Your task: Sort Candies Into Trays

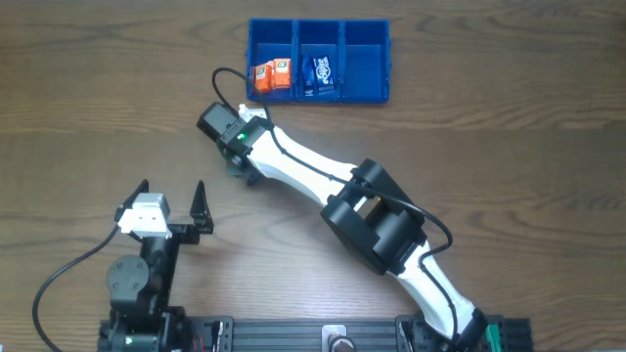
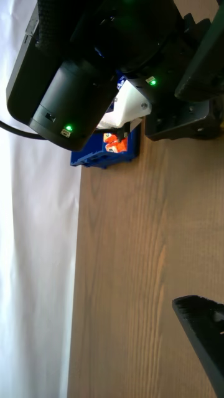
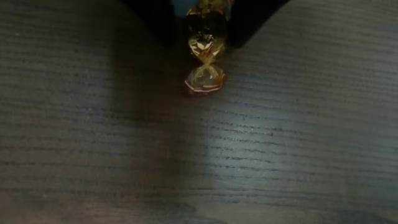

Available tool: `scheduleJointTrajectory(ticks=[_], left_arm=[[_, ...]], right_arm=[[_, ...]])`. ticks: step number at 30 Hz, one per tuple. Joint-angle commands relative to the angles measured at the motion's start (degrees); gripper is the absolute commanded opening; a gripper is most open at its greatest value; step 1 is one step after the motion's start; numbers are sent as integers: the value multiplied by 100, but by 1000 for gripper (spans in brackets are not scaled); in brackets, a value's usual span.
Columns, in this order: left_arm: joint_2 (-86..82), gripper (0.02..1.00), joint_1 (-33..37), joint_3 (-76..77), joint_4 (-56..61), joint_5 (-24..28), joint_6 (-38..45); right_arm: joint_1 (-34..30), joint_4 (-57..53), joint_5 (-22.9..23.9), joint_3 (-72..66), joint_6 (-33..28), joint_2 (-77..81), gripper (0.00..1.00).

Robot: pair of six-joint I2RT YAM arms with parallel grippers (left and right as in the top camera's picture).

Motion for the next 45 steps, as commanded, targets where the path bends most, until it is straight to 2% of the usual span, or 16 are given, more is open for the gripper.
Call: scheduleJointTrajectory(ticks=[1,9,15,20,28,40,43,45], left_arm=[[-35,996,22,-98,-214,74,20],[-35,998,22,-98,-214,74,20],[-35,998,22,-98,-214,74,20],[-35,998,22,-98,-214,74,20],[-35,998,22,-98,-214,74,20],[-35,998,22,-98,-214,74,20],[-35,998,22,-98,-214,74,20],[-35,998,22,-98,-214,74,20]], right_arm=[[-35,7,59,20,37,201,229],[-109,-319,175,114,-149,-109,189],[-540,-883,813,114,-828,-1408,191],[-1344,-1023,1480,120,-1434,-2159,191],[-2535,-597,1443,116,-2052,-1834,187],[-2822,-315,1357,105,-2135,-1239,209],[-2870,-219,1169,105,-2135,-1237,242],[-2916,-146,1019,105,-2138,-1237,391]])
